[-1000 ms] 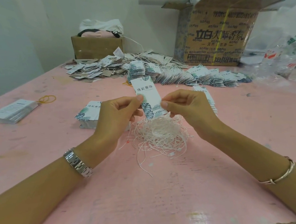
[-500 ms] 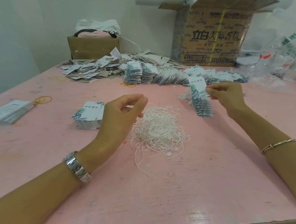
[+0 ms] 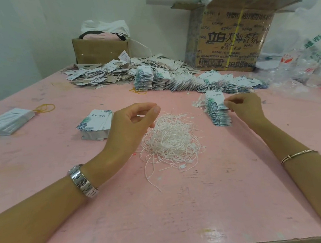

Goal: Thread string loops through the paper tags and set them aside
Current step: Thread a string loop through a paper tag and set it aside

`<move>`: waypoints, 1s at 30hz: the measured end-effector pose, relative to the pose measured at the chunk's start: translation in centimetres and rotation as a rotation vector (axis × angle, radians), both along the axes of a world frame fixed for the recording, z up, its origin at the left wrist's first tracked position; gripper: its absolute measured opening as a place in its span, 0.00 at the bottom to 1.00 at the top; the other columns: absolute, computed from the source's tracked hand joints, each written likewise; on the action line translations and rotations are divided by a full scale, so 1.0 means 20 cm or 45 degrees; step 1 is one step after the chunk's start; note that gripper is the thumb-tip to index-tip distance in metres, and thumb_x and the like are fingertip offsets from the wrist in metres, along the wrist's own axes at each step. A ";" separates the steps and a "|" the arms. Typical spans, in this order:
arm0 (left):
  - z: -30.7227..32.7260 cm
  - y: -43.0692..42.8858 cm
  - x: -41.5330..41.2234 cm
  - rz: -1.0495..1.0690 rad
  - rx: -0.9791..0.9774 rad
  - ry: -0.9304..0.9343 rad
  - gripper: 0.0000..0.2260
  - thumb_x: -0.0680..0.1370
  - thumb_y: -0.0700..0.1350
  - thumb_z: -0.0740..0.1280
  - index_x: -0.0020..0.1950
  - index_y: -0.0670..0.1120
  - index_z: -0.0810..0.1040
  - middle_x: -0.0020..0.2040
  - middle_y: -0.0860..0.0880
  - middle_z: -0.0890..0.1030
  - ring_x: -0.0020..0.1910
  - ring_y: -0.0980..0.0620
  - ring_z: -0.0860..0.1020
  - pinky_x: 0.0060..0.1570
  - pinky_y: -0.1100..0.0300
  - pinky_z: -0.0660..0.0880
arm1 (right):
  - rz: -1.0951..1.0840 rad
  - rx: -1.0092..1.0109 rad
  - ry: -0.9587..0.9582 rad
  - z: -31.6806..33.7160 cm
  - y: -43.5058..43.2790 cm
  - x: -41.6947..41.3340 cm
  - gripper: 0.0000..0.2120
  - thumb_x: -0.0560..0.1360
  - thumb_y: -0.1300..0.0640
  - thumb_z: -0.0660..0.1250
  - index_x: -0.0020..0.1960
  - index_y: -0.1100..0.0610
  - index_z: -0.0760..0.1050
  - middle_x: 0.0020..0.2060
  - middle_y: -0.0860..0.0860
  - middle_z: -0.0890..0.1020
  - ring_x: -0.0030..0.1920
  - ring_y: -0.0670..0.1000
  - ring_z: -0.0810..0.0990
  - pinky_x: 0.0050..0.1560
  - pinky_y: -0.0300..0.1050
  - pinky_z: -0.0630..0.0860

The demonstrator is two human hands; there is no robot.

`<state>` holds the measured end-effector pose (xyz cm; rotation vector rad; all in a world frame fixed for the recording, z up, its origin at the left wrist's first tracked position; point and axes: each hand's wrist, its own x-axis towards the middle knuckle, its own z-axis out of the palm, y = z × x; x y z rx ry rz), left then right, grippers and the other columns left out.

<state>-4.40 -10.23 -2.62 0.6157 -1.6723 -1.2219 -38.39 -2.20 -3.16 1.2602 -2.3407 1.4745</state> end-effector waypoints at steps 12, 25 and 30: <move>-0.02 -0.02 0.00 -0.015 -0.062 -0.052 0.08 0.75 0.55 0.72 0.51 0.55 0.83 0.44 0.56 0.85 0.34 0.60 0.80 0.35 0.69 0.74 | -0.026 0.040 0.160 0.02 0.00 0.06 0.05 0.74 0.64 0.72 0.49 0.63 0.84 0.41 0.55 0.84 0.34 0.40 0.74 0.36 0.20 0.68; -0.03 -0.01 0.01 0.024 -0.293 -0.239 0.02 0.75 0.53 0.72 0.43 0.57 0.82 0.37 0.63 0.79 0.35 0.61 0.74 0.37 0.67 0.69 | 0.814 0.139 0.239 0.19 0.02 0.64 0.11 0.74 0.49 0.71 0.44 0.57 0.84 0.37 0.49 0.82 0.35 0.45 0.74 0.35 0.36 0.68; -0.03 0.00 0.02 0.042 -0.366 -0.264 0.03 0.76 0.52 0.72 0.43 0.58 0.81 0.43 0.57 0.80 0.38 0.60 0.74 0.41 0.62 0.70 | 0.755 0.412 0.355 0.16 0.02 0.68 0.22 0.73 0.37 0.64 0.39 0.56 0.81 0.36 0.52 0.81 0.32 0.42 0.71 0.34 0.38 0.67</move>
